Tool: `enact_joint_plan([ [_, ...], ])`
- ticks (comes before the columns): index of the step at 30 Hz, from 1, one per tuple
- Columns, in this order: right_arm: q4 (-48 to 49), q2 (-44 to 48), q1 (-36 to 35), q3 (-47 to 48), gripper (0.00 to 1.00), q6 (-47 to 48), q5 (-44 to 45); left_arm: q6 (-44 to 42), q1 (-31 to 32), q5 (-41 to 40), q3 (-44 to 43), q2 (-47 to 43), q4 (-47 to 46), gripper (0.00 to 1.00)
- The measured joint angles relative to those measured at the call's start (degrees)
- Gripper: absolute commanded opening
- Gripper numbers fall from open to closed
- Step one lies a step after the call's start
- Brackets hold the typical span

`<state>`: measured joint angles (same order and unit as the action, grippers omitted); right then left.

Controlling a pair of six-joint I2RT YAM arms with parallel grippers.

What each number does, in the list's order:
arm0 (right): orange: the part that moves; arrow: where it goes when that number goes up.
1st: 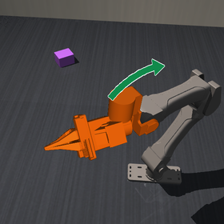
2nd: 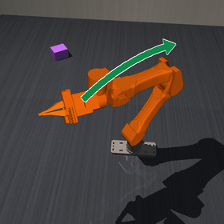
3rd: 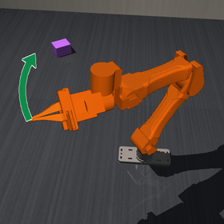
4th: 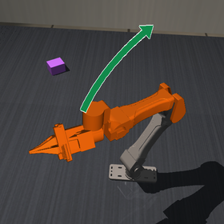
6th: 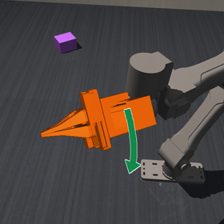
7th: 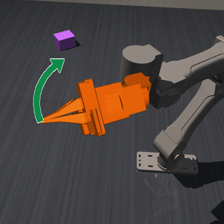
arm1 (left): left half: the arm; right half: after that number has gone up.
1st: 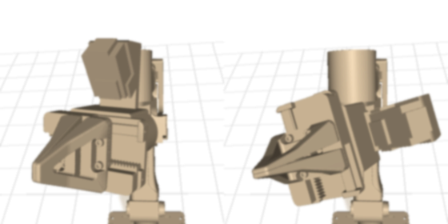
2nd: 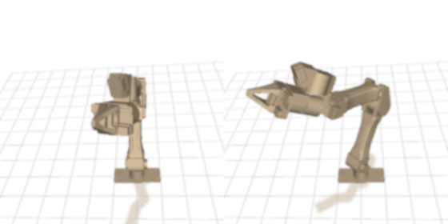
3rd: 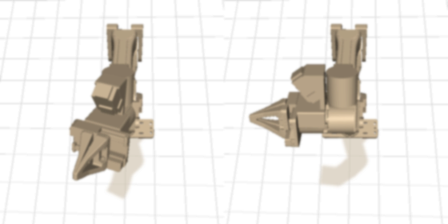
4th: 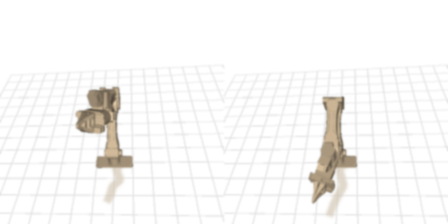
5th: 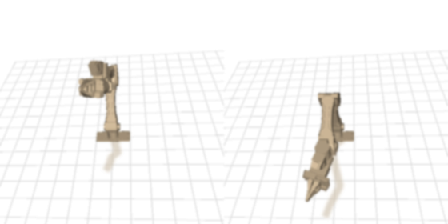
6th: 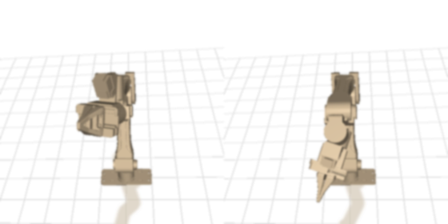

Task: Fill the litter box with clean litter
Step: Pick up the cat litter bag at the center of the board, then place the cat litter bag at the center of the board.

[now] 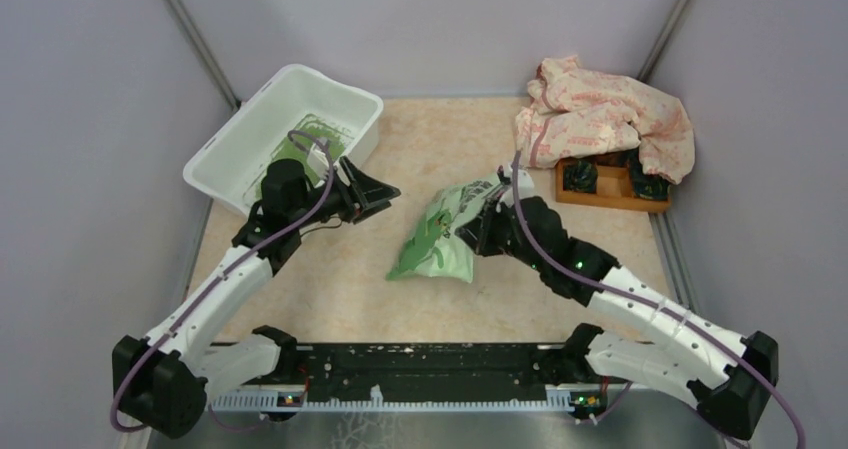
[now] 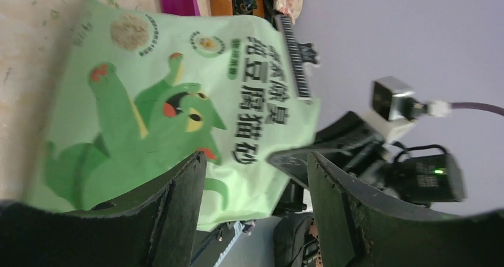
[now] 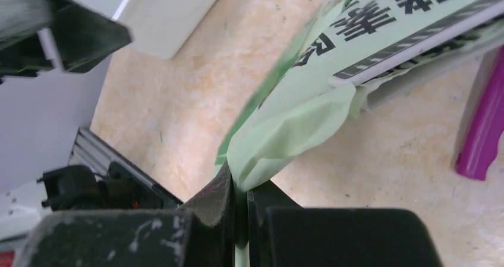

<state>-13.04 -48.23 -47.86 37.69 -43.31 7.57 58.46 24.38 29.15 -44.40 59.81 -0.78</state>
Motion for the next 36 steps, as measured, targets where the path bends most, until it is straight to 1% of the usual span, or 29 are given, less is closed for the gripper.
enact_joint_plan([
  [2,-4.9,-2.6,0.0,7.8,0.0,7.5,-2.0,-0.3,-1.6,1.2,0.0,-0.4,0.0,0.69],
  [5,-14.7,-9.9,0.0,21.1,0.0,20.5,-5.6,-0.9,-3.7,2.9,0.0,-0.5,0.3,0.69],
  [8,-22.2,-16.2,0.0,29.1,0.0,31.2,-8.7,-1.5,-5.6,4.7,0.4,-0.9,0.6,0.69],
  [11,-28.8,-21.2,0.0,34.2,0.0,40.0,-11.1,-2.2,-7.7,6.4,0.4,-1.9,1.8,0.69],
  [17,-36.1,-27.1,-1.0,42.4,0.0,50.9,-14.6,-4.2,-12.4,9.4,0.4,-4.9,5.4,0.69],
  [23,-42.1,-31.5,-7.2,52.1,0.0,58.4,-11.9,-4.8,-18.0,12.5,0.4,-6.4,7.4,0.69],
  [26,-42.7,-32.8,-8.9,54.4,0.0,62.2,-9.7,-4.8,-19.8,13.6,0.4,-6.4,7.8,0.69],
  [30,-42.4,-33.0,-9.1,54.6,0.0,67.2,-6.0,-4.8,-21.2,14.6,0.4,-6.8,9.4,0.69],
  [36,-41.2,-32.1,-9.2,49.4,0.0,74.2,-0.8,-4.7,-23.4,15.0,0.6,-9.4,10.5,0.69],
])
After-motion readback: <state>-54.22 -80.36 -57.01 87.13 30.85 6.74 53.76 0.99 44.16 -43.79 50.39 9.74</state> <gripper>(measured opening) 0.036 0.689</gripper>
